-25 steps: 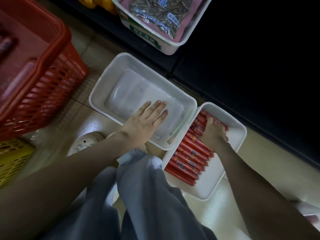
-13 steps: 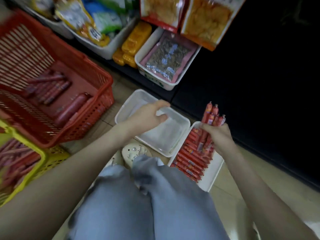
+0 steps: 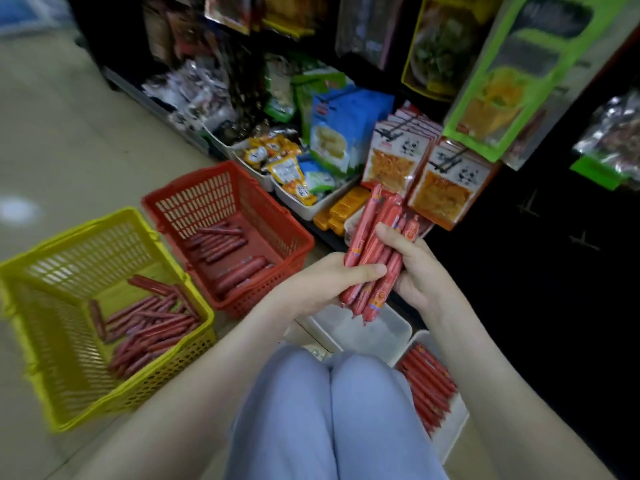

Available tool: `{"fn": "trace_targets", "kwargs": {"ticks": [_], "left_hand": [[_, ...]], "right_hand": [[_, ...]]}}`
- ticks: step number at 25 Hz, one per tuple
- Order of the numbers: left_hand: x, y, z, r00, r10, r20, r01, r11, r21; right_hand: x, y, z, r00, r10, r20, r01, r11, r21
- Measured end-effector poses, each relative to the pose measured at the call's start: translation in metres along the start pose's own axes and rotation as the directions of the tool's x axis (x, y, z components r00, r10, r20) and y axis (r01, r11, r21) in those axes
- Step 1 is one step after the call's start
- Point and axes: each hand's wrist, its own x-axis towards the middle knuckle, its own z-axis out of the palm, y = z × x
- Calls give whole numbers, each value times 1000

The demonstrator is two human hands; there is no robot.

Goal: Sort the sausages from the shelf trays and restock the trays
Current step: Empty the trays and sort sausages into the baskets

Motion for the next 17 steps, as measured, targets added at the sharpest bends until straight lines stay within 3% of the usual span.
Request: {"fn": "trace_targets", "kwargs": {"ticks": [6,17], "left_hand": [[-62,7,-50,996,20,-90,-22,999,-31],[-94,-9,-128,953,54,-299,-103,983,-150]], "right_hand": [[14,26,64,992,110,66,-106,992,-65],[66,73,140,955,170,244,-149,984,-101]]}}
